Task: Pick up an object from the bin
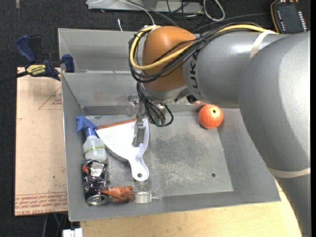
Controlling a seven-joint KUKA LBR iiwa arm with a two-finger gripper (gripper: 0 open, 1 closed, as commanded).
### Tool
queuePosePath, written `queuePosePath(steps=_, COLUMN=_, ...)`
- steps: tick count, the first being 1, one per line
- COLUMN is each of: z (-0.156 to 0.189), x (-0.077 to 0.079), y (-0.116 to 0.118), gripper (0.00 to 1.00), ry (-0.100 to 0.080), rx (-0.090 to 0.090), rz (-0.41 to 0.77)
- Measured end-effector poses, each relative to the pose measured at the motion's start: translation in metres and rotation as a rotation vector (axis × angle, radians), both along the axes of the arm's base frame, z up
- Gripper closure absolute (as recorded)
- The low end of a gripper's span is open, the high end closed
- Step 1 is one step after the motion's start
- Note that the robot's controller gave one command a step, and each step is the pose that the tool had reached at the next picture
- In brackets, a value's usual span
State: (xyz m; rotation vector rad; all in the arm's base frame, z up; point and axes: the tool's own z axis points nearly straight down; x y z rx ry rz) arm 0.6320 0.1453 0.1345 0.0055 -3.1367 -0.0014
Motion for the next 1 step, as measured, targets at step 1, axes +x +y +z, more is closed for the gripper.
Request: queuePosePath(steps=1, z=0.0052, x=0.0015, y=-0.001, gripper=0.0, ry=-0.006, rx=0.001, rz=-0.004)
